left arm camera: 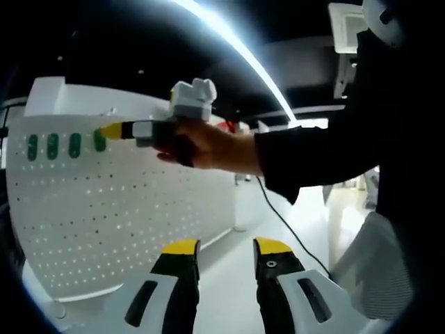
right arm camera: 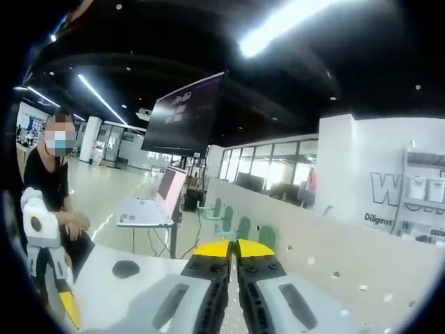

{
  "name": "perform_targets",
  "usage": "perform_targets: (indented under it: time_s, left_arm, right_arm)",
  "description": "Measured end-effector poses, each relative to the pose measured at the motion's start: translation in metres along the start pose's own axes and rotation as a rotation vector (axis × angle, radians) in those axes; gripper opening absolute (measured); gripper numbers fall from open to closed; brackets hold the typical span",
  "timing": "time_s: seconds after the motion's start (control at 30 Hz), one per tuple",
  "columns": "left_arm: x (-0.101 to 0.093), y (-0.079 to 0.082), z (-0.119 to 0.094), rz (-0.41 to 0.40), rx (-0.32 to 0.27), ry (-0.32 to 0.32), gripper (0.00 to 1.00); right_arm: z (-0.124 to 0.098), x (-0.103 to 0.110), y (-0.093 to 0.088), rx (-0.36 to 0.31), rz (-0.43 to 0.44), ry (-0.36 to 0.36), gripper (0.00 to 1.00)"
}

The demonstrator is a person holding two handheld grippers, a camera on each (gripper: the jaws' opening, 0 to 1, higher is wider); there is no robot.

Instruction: Insert the hook assembly into the mounting plate slot until the hook locks in place.

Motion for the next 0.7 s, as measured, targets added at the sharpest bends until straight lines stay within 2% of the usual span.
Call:
perform_targets:
  time_s: [0.7]
  left_arm:
    - [-0.0002, -0.0003, -0.0001, 0.002, 0.003, -0.002, 0.3]
  right_arm:
    - [0.0, -0.0024, -0.0016, -0.026, 0.017, -0.041, 0.0]
Point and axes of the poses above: the point that each gripper's makers call its tool centre point, and the gripper's own axes: z roughly forward along the fingers, x roughly to its left, y roughly out of its top, the point moved 7 cm from there along -z, roughly backward along the fingers, and after that the axes turned 8 degrees about -z, right-handed, at the moved point
